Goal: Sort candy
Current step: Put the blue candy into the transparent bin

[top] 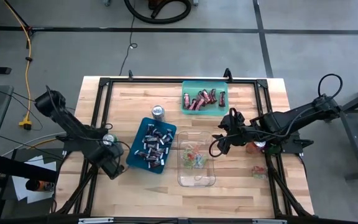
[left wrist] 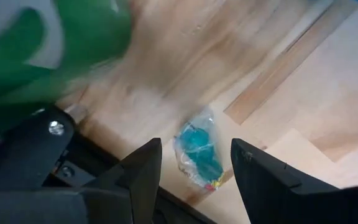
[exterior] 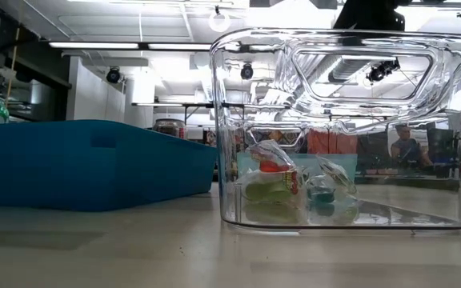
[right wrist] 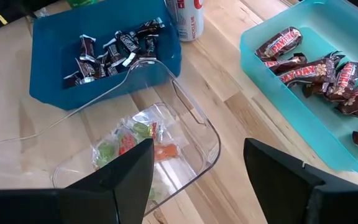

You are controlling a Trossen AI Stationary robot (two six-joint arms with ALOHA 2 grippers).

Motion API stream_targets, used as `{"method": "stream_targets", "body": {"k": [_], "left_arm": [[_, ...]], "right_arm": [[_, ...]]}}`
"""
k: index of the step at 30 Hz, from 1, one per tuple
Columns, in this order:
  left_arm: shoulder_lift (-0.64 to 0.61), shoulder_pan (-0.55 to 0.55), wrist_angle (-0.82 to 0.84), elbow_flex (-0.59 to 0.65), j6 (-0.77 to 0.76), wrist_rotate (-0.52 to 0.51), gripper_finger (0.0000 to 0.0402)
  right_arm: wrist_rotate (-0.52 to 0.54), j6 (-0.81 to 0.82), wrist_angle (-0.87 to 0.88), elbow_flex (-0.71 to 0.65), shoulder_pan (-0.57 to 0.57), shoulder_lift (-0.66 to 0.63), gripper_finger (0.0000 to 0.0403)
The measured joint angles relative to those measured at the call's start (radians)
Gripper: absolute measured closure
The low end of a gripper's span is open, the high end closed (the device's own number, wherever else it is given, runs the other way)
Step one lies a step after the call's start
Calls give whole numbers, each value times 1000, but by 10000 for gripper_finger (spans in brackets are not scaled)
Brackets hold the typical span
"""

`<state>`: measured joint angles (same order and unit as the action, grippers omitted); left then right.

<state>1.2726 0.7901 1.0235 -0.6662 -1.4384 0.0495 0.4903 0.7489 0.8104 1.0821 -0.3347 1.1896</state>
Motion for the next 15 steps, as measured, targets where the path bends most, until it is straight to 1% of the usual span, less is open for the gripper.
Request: {"method": "stream_targets", "body": {"k": [4,7,11,15], "left_arm": [[62,12,-41,0,0,5,223],[112,19,-43,0,1,26,223],[175,30,-46,0,1,28,223],[209,30,-78,-1,28,35,229]], "right_arm": [[-1,2,0,0,0,0,160],[-1,2,-1,0,0,0,160],[-1,2,-8,0,0,0,160],[-1,2,-11,0,0,0,160]]}}
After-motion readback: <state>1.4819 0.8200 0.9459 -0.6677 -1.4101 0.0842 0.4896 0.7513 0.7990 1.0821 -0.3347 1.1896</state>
